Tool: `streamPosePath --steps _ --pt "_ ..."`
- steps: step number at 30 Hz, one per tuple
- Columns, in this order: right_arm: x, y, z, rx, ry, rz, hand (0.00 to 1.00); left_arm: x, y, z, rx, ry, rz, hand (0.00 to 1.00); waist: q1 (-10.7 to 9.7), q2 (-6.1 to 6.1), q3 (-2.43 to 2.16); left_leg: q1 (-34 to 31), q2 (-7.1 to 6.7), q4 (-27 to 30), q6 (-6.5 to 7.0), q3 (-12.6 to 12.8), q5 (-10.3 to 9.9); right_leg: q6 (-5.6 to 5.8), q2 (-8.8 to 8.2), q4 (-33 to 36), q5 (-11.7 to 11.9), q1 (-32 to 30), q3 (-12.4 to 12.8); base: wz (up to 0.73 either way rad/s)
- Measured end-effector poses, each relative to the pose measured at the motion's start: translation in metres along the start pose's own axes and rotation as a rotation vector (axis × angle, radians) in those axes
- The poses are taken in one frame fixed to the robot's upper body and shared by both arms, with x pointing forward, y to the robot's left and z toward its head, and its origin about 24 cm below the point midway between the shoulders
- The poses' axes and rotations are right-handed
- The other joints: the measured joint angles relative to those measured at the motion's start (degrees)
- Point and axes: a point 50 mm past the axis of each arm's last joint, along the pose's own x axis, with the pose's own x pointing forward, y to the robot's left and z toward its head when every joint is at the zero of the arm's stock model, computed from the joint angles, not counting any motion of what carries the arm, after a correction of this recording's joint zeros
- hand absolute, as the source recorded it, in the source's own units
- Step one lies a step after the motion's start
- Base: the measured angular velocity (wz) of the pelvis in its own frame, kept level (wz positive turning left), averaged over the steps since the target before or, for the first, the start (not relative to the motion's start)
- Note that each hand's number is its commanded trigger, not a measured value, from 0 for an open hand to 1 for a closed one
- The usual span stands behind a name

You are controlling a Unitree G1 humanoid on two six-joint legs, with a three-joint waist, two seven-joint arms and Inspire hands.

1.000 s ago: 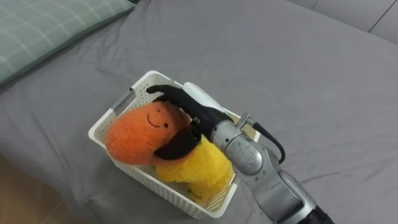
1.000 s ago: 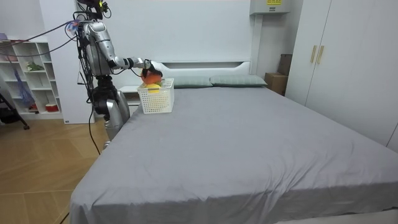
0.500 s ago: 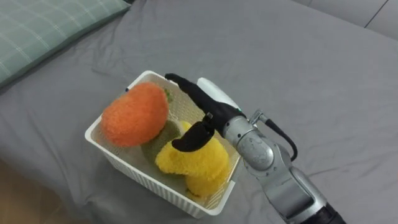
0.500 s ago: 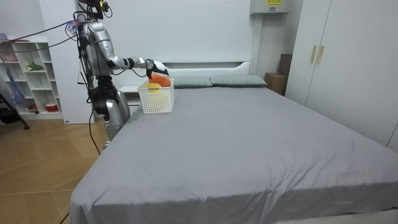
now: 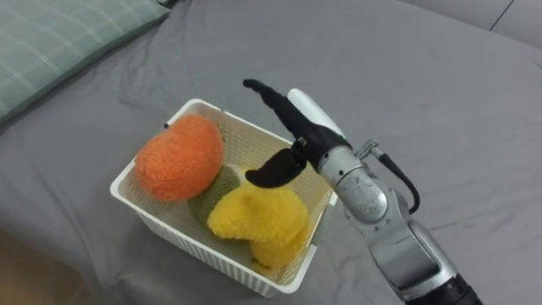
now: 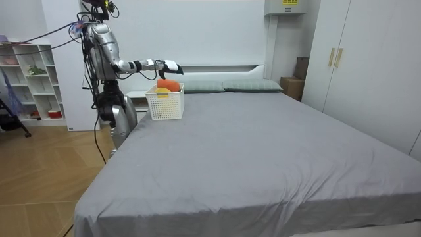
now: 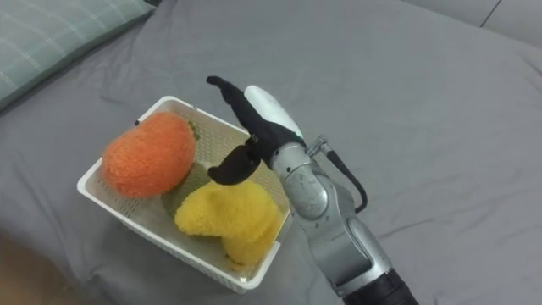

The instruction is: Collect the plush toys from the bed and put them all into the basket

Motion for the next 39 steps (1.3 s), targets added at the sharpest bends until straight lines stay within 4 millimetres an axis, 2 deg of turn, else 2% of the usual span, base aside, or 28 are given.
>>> streamPosePath --steps 2,6,11,13,17,20,24,25,29,33,36,39 --pt "-0.001 -0.004 0.001 -0.004 -0.011 -0.026 0.00 0.000 -0.001 -0.001 -0.001 0.001 -0.003 0.00 -0.3 0.22 -0.20 0.6 0.06 -0.2 0.01 0.6 0.0 0.00 0.02 0.0 0.0 0.2 0.7 -0.18" --pt "-0.005 -0.013 0.003 -0.038 -0.028 -0.079 0.00 0.000 0.000 -0.001 -0.010 0.000 0.001 0.00 -2.0 0.49 -0.19 1.7 0.12 -0.9 0.03 1.0 0.0 0.00 0.03 0.1 0.0 0.9 1.3 -0.08" --pt "-0.020 -0.023 -0.001 -0.055 -0.028 -0.132 0.00 0.001 0.002 0.003 -0.043 -0.002 0.001 0.00 -3.6 0.48 -0.20 2.0 0.23 -1.1 0.09 2.0 0.0 0.00 0.03 0.5 0.0 0.8 2.5 -0.10" --pt "-0.026 -0.029 -0.007 -0.047 -0.007 -0.165 0.00 0.002 0.003 0.005 -0.065 -0.003 0.004 0.00 -5.0 0.44 -0.27 2.1 0.22 -1.1 0.12 2.2 0.0 0.00 -0.02 0.8 0.0 0.7 2.7 -0.06" --pt "-0.034 -0.044 -0.020 -0.038 0.039 -0.240 0.00 0.003 0.005 0.006 -0.086 -0.009 0.011 0.00 -6.3 0.74 -0.17 2.8 0.27 -1.2 0.16 2.7 0.0 0.02 0.10 0.9 0.0 0.8 3.9 -0.09" --pt "-0.046 -0.050 -0.035 -0.039 0.095 -0.295 0.00 0.003 0.006 0.003 -0.098 -0.002 0.017 0.00 -7.1 0.86 -0.66 3.0 0.54 -1.3 0.16 3.7 0.0 0.15 0.22 0.9 0.1 0.8 4.6 -0.15" --pt "-0.062 -0.052 -0.052 -0.030 0.170 -0.336 0.00 0.003 0.007 0.001 -0.107 0.004 0.019 0.00 -8.9 1.37 -0.82 3.9 0.78 -1.9 0.13 4.9 -0.1 0.15 0.37 1.1 0.1 0.9 5.7 -0.12" --pt "-0.067 -0.051 -0.058 -0.021 0.191 -0.346 0.00 0.003 0.007 0.001 -0.121 0.003 0.020 0.00 -9.7 1.79 -0.63 3.9 0.86 -2.0 0.12 5.1 -0.1 0.15 0.43 1.1 0.1 0.9 5.9 -0.14" --pt "-0.086 -0.050 -0.082 0.030 0.287 -0.382 0.00 0.003 0.009 -0.001 -0.130 -0.002 0.025 0.00 -11.3 1.87 -0.66 4.0 0.95 -2.0 0.07 5.5 -0.1 0.12 0.64 1.1 0.2 0.7 6.6 -0.07" --pt "-0.111 -0.052 -0.103 0.092 0.380 -0.462 0.00 0.000 0.005 -0.015 -0.127 0.024 0.020 0.00 -12.9 2.19 -0.49 4.9 1.14 -2.5 0.07 6.7 -0.2 0.12 0.79 1.1 0.2 0.7 7.7 -0.16" --pt "-0.123 -0.052 -0.124 0.090 0.465 -0.507 0.00 0.000 0.007 -0.019 -0.143 0.039 0.036 0.00 -14.8 1.73 -0.70 5.2 1.15 -2.8 0.02 7.1 -0.2 0.12 1.02 1.0 0.2 0.7 8.5 -0.10" --pt "-0.137 -0.051 -0.146 0.119 0.569 -0.556 0.00 -0.001 0.006 -0.023 -0.154 0.054 0.041 0.00 -15.9 1.53 -0.67 5.7 1.18 -2.8 0.02 7.4 -0.4 0.12 1.25 1.0 0.2 0.8 8.9 -0.06"
